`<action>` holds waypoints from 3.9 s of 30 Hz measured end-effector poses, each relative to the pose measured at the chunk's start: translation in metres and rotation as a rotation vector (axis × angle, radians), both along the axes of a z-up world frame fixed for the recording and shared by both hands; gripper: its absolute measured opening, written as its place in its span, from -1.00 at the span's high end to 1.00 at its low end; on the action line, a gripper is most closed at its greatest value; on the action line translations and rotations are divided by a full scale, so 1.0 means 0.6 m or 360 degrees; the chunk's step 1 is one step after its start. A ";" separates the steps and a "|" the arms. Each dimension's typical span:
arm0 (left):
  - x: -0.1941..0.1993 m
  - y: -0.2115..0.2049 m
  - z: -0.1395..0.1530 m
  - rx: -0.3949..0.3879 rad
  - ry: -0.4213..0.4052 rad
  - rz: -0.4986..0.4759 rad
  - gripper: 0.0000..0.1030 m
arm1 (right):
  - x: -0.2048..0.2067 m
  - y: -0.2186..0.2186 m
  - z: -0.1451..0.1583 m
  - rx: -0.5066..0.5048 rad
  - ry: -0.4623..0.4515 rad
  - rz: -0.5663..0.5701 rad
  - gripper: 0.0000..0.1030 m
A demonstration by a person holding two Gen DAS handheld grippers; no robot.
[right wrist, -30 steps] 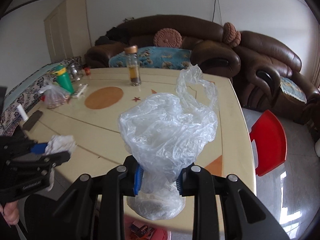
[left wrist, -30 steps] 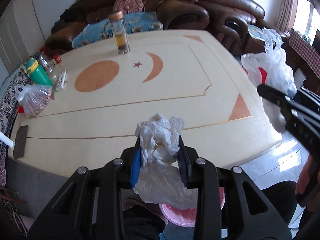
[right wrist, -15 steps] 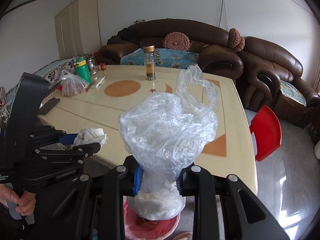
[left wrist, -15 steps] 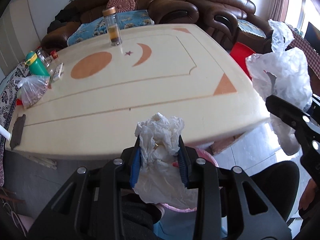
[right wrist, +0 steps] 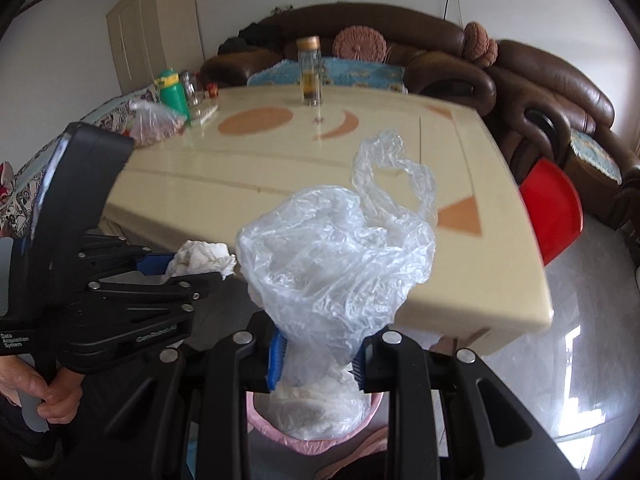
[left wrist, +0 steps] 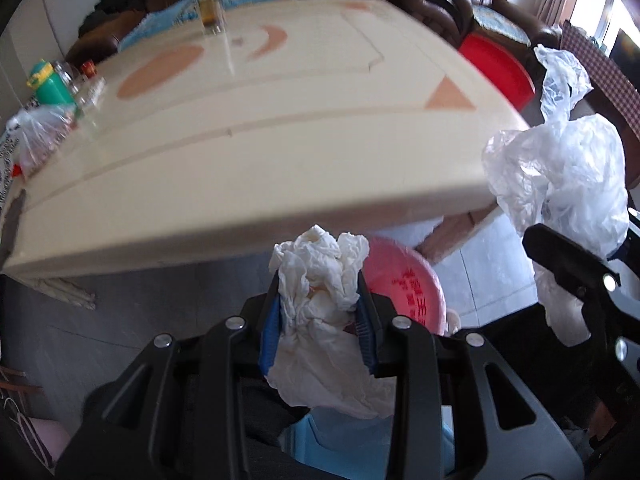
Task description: Collect trash
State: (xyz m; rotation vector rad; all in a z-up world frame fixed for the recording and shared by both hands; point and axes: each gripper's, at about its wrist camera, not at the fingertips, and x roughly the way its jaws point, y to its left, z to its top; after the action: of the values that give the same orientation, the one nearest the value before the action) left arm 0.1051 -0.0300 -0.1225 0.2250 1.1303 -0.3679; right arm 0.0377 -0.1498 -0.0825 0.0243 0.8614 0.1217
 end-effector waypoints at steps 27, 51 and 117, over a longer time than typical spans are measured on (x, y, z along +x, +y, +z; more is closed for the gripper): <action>0.031 -0.020 -0.302 0.0182 0.0567 -0.0006 0.37 | 0.067 -0.021 -0.358 0.0184 0.0736 0.0017 0.48; 0.063 -0.037 -0.441 0.0303 0.0838 0.0007 -0.26 | 0.112 -0.018 -0.462 0.0225 0.0944 0.0079 -0.08; -0.185 -0.002 0.255 -0.0120 -0.0788 0.0427 -0.88 | -0.184 -0.049 0.232 -0.0272 -0.0748 -0.0688 -0.86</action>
State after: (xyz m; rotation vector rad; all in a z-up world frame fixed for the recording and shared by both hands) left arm -0.0058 -0.0313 0.0305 0.0872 0.6449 -0.1040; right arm -0.0728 -0.1794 0.0564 0.0202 0.3799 -0.3416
